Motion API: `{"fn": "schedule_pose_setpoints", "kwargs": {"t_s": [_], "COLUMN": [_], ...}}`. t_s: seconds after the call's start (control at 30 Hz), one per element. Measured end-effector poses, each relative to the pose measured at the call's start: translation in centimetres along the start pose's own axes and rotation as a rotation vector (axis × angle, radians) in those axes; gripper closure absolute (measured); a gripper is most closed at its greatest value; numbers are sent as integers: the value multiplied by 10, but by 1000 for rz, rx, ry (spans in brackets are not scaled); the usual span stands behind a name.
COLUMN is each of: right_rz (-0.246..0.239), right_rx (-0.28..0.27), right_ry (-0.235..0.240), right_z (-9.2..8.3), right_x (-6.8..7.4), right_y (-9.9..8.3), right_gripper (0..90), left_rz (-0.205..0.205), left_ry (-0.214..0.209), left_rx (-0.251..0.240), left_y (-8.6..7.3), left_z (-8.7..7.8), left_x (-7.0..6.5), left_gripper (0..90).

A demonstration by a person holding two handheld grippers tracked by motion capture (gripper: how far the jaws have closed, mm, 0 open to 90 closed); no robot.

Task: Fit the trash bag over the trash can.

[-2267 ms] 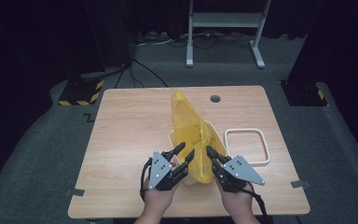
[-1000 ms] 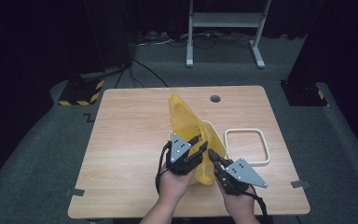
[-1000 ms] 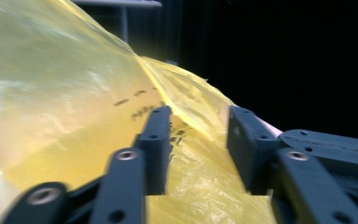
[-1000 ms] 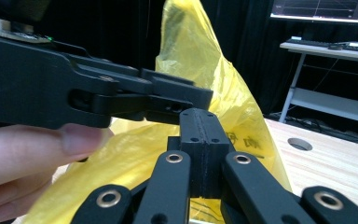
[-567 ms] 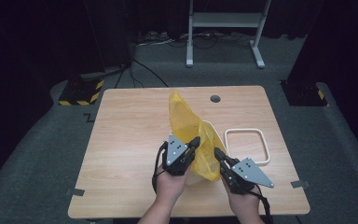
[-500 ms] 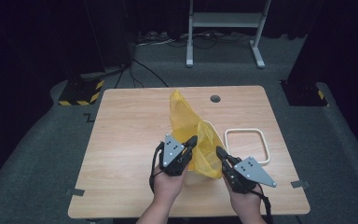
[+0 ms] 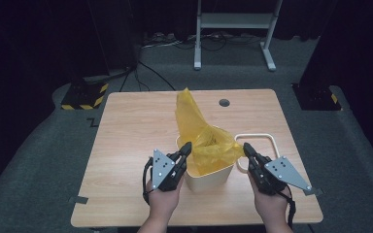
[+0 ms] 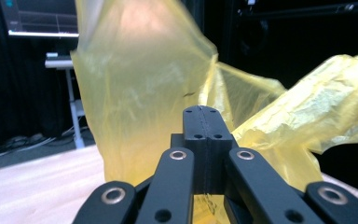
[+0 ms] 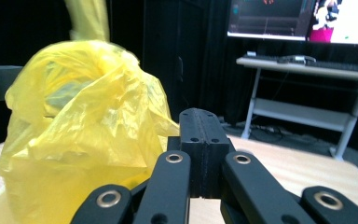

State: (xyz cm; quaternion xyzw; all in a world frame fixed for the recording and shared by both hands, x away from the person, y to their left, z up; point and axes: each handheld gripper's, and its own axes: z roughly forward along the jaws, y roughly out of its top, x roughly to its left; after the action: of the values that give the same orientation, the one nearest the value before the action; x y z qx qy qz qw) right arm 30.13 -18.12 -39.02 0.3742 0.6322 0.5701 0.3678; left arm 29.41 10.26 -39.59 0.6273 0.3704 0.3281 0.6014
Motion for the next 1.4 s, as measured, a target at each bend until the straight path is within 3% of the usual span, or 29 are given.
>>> {"fn": "schedule_pose_setpoints", "kwargs": {"t_s": [0.23,0.33,0.43,0.6,0.77,0.83,0.9,0.97,1.03,1.13,1.3,1.4], "right_rz": [1,6,10,-10,-31,-32,-38,-38,-40,-35,-16,-24], "right_rx": [43,52,56,60,63,68,68,68,67,57,38,21], "right_ry": [-16,-9,9,17,30,36,44,50,56,60,78,113], "right_z": [-2,-3,-3,-1,0,1,2,2,2,0,4,9], "right_x": [-5,-5,-4,1,7,9,11,12,12,9,6,18], "right_y": [-21,-23,-21,-20,-22,-23,-23,-23,-23,-20,-7,2], "right_gripper": [900,900,868,900,900,900,900,899,890,840,752,670], "left_rz": [-8,-4,-11,-31,-56,-62,-53,-51,-38,-16,-1,-5], "left_ry": [8,-10,0,3,-31,-56,-84,-105,-113,-122,-120,-120], "left_rx": [25,34,35,40,35,63,122,180,210,214,204,195], "left_y": [-18,-21,-21,-11,11,16,17,15,11,6,1,0], "left_z": [-16,-21,-22,-7,15,27,39,48,50,47,39,36], "left_x": [4,1,2,10,13,12,9,6,5,3,3,3], "left_gripper": [900,900,900,717,585,551,535,563,703,859,894,895]}}
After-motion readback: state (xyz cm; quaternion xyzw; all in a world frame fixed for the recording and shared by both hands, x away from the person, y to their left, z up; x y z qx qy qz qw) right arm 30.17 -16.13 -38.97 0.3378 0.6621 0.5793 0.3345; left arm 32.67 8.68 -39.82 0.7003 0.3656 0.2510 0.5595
